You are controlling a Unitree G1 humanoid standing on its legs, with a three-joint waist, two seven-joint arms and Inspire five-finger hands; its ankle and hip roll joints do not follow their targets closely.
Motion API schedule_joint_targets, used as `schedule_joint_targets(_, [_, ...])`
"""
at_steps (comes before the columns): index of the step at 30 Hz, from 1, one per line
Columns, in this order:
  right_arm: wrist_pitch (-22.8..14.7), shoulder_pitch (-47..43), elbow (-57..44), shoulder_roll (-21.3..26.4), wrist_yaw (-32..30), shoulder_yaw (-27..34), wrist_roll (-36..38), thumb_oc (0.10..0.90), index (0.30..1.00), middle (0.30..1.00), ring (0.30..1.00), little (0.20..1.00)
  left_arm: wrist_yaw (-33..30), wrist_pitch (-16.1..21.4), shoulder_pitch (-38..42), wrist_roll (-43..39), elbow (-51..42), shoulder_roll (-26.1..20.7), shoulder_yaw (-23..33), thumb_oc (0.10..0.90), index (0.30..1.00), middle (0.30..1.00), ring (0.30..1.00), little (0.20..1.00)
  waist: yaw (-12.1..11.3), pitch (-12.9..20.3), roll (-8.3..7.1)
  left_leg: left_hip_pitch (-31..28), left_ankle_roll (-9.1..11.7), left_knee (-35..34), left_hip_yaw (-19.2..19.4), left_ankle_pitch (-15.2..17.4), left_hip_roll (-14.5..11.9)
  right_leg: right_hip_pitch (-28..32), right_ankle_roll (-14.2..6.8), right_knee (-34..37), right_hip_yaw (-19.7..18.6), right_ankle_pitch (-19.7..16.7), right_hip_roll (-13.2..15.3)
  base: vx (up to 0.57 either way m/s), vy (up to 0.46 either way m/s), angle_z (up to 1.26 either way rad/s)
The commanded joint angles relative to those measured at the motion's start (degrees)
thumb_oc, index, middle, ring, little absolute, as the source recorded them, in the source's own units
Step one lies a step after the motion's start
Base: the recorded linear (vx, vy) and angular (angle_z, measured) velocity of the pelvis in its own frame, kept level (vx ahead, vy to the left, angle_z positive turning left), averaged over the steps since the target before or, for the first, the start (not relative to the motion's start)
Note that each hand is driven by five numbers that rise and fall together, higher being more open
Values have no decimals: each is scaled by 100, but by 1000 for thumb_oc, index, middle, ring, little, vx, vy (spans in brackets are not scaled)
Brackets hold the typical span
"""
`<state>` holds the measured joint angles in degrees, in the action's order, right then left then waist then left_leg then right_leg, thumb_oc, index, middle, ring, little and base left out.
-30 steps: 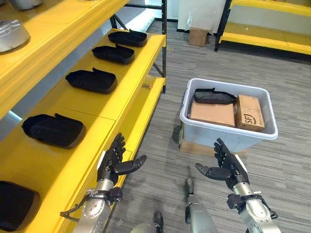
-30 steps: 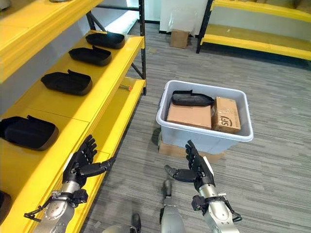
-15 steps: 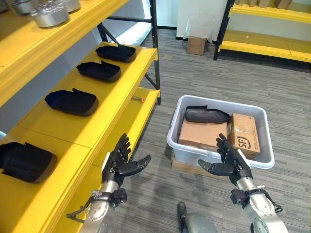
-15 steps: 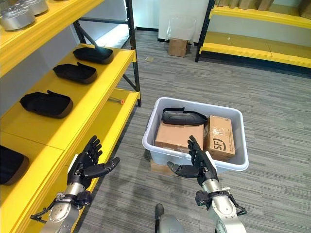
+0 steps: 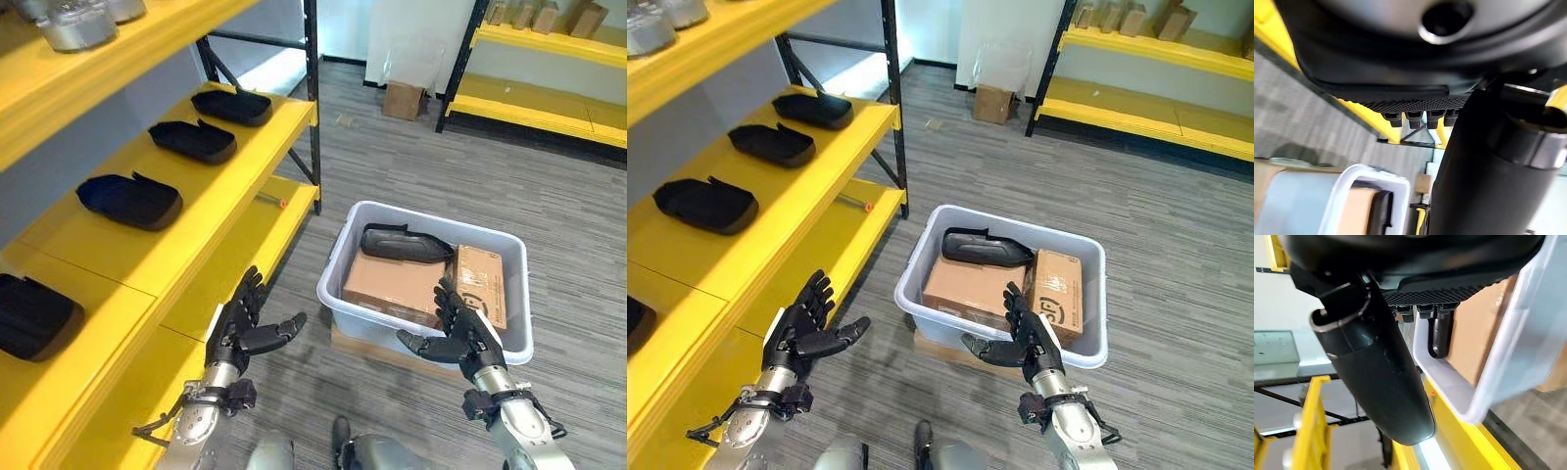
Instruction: Move parts from the plastic box to the shelf.
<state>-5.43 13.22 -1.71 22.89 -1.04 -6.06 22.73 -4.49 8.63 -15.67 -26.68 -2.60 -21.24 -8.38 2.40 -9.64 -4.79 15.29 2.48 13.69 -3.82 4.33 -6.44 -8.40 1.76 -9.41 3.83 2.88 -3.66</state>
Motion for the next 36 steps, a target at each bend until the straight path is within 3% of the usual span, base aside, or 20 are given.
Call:
schedule_joint_targets(1, [-661,-253,-655,316,-61,272,106,900,1000,1000,1000,1000,-23,592,296,53,-763,-138,310,900,1000,1000,1000,1000,17,71,227,-231,194,-751,-339,-1031,-452,525,-456,0,-524,620,625,267,198,-53])
schedule_joint_targets(5, [-578,-13,-718,205,130,362,79,900,1000,1000,1000,1000,151,605,195,36,-786,-102,323,900,1000,1000,1000,1000,133,251,317,-587,239,-897,-123,-811,-438,679,-581,-26,-575,679,814,213,203,-66])
schedule_joint_targets(9, [-498,77,-745,128,211,385,65,900,1000,1000,1000,1000,232,574,177,-15,-800,-222,356,900,1000,1000,1000,1000,174,351,271,-688,134,-710,157,-450,-163,811,-800,255,-689,497,1177,146,206,-24])
schedule_joint_targets(16, [-450,81,-728,87,249,331,51,900,1000,1000,1000,1000,169,555,183,-12,-824,-366,433,900,1000,1000,1000,1000,196,408,197,-649,-26,-319,531,-3,15,772,-1013,577,-861,251,1498,68,123,-19])
schedule_joint_targets(28, [-528,-58,-1073,291,168,503,-234,900,1000,1000,1000,1000,178,546,40,-32,-852,-365,538,900,1000,1000,1000,1000,206,464,120,-669,-81,-373,705,94,16,707,-1126,863,-880,61,1616,34,26,-13])
schedule_joint_targets(36, [-723,-811,-1622,1017,-124,1083,-696,900,1000,1000,1000,1000,345,472,-9,-75,-913,-418,526,900,1000,1000,1000,1000,144,547,48,-747,-2,-702,675,-60,-40,741,-1129,1093,-758,-9,1600,10,-16,0])
